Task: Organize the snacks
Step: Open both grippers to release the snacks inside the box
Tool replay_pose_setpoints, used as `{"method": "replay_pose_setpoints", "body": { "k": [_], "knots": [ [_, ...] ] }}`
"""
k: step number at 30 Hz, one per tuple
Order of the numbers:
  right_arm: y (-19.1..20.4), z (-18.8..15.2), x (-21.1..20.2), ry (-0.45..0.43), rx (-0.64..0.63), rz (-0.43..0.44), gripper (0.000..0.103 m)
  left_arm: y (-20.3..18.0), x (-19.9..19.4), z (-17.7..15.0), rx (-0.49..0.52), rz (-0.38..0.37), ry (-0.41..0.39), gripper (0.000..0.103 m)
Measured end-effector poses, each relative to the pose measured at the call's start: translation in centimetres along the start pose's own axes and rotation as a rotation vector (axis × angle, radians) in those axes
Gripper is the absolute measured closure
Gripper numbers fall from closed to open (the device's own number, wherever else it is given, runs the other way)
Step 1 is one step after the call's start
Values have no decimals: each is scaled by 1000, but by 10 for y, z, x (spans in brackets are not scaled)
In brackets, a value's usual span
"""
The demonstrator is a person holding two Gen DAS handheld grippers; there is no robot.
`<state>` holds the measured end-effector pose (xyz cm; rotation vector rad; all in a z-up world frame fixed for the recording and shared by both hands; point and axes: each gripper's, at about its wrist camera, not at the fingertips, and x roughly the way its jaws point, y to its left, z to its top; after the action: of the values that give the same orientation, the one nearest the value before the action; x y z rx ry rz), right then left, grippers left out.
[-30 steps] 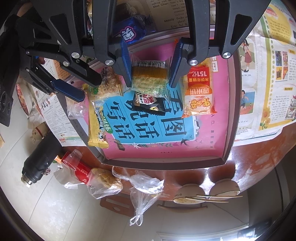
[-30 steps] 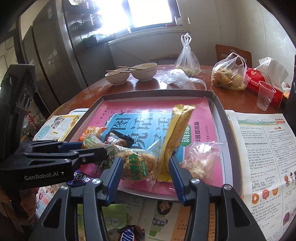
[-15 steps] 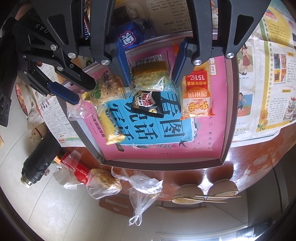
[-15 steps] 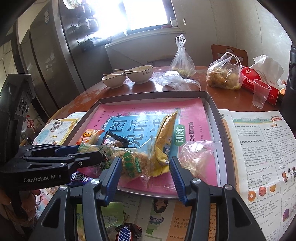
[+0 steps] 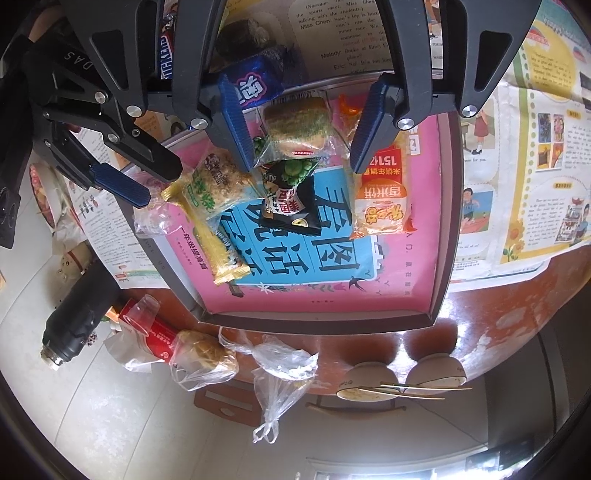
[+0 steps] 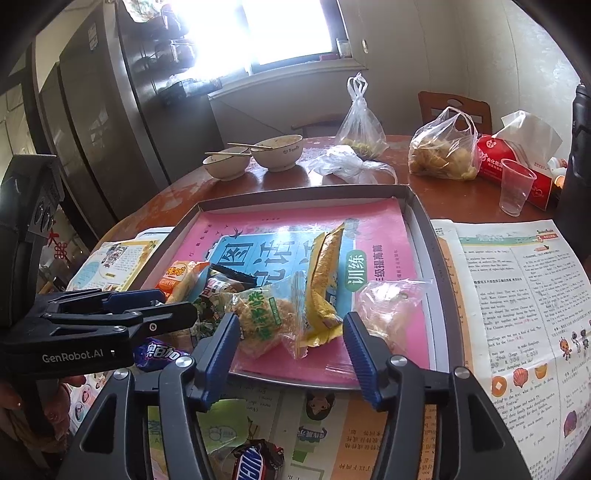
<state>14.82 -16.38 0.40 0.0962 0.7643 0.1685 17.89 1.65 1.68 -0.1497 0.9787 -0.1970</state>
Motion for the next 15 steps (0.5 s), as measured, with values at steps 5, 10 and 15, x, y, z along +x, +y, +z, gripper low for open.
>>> {"method": "replay_pose_setpoints", "body": {
  "k": [5,10,15],
  "knots": [
    [1,-1,-3,-9,0,-1,44,0,-5,0,0,4,-11,43],
    [0,-1,-6,-18,3,-1,42,-1,-11,-1,0,19,-29,39],
    [1,-1,-10,-27,3,-1,42,-2,-15,-2,-1,22,-40,36]
  ]
}}
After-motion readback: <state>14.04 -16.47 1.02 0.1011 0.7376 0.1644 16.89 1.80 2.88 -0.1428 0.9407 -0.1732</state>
